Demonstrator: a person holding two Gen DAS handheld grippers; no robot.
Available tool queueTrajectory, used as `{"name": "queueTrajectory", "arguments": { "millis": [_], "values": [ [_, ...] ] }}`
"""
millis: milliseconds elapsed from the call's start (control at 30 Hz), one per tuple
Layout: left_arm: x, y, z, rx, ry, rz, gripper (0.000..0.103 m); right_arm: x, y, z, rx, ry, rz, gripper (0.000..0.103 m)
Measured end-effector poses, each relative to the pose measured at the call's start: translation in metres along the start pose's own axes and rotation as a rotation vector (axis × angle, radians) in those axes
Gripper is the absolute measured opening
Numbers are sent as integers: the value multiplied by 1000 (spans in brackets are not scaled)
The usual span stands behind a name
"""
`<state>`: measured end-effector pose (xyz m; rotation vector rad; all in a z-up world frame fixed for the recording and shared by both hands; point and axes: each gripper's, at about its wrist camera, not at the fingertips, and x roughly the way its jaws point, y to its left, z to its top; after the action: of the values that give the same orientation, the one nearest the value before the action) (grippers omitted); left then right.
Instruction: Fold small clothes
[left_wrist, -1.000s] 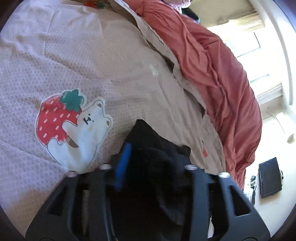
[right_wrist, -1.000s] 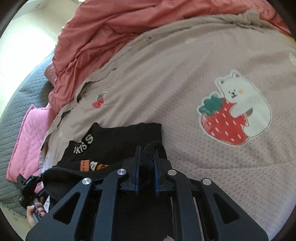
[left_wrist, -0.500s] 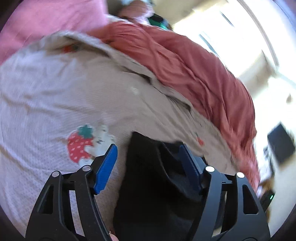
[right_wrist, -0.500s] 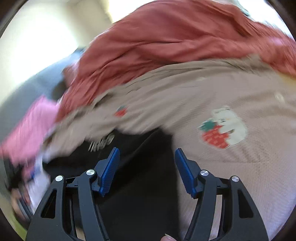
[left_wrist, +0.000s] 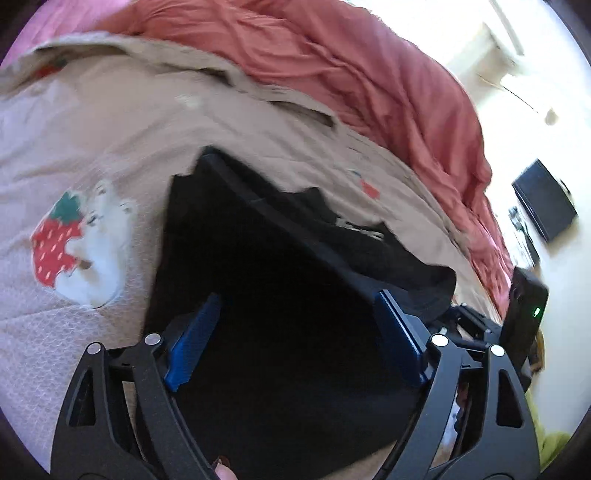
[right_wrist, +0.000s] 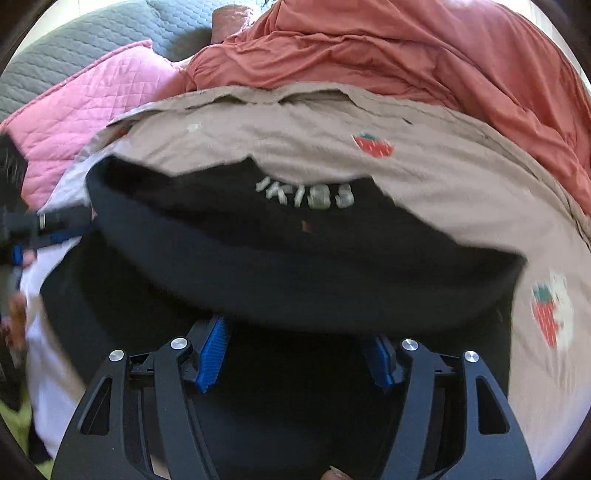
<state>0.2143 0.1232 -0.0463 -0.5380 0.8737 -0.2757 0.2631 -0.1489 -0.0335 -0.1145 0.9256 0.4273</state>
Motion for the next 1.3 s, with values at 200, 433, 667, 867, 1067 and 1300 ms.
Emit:
{"name": "queueTrajectory", "arguments": {
  "millis": [200, 433, 667, 867, 1067, 1300],
  "values": [
    [-7, 22, 7, -92, -70, -33, 78, 20, -34, 28, 151, -35, -41, 62],
    [-16, 40, 22, -125, -145, 36, 81, -36, -85, 15, 278, -175, -84, 62],
    [0, 30, 43, -27, -146, 89, 81, -46, -146, 1, 345, -141, -157, 56],
    [16, 21, 44, 59, -117, 170, 80, -20, -145, -2, 269, -66, -165, 52],
    [33, 22, 41, 83, -64, 213, 79, -8, -135, -3, 222, -47, -167, 25],
    [33, 12, 37, 148, -70, 266, 10, -27, -136, -5, 241, -120, -159, 10]
  ]
}}
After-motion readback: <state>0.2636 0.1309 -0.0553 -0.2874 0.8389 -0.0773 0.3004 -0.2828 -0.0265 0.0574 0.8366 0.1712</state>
